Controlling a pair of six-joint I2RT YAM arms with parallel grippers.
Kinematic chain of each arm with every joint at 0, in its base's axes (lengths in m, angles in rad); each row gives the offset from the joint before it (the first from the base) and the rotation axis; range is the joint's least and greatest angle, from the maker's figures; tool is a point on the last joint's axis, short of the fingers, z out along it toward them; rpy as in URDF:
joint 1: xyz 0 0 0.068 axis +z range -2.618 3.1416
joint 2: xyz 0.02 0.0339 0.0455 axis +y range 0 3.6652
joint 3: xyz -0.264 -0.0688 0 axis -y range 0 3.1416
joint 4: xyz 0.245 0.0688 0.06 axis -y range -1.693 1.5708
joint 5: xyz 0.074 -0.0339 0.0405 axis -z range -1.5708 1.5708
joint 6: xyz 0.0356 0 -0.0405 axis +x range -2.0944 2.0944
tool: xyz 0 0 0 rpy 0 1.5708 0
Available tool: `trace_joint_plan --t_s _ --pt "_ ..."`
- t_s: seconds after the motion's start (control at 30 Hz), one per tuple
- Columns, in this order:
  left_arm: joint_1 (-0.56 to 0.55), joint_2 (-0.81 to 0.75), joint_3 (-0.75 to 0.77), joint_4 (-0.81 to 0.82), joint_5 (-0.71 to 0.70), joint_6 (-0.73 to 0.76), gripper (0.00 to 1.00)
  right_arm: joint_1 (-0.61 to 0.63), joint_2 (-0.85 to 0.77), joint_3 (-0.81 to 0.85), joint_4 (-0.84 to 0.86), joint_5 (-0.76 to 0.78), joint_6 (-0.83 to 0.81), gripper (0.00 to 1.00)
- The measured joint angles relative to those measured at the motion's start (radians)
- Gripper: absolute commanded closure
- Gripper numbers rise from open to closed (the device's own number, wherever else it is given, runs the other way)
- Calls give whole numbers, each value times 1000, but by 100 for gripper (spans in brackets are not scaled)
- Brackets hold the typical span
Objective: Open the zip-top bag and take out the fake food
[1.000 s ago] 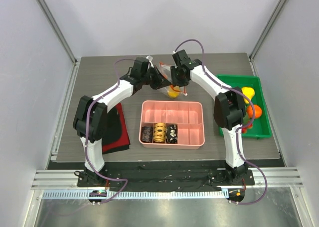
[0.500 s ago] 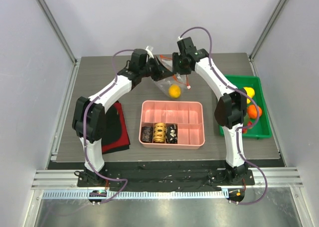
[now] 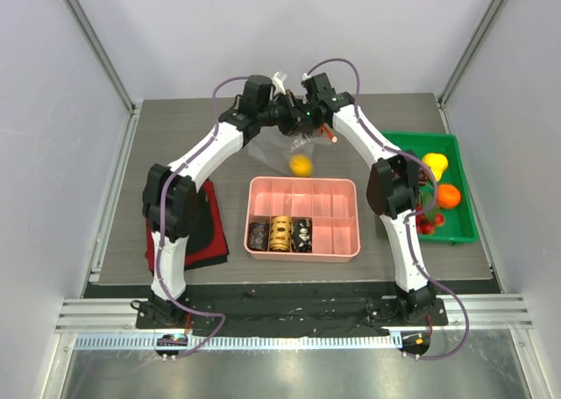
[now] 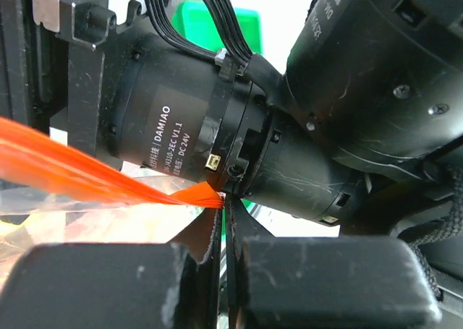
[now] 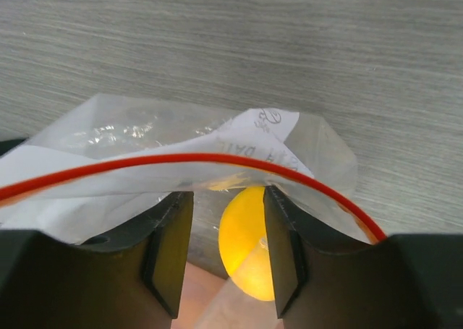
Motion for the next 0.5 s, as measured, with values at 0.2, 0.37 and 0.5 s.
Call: trace_joint_plan --t_s 0.2,0.37,0.5 --pt "-1 13 -21 -30 15 3 100 -3 -17 -134 33 -25 -3 57" --pt "-6 12 -96 -27 9 8 100 -2 -53 -264 13 -27 -4 58" --pt "-6 -2 -129 -27 9 21 100 -2 -89 -299 -21 -37 -12 50"
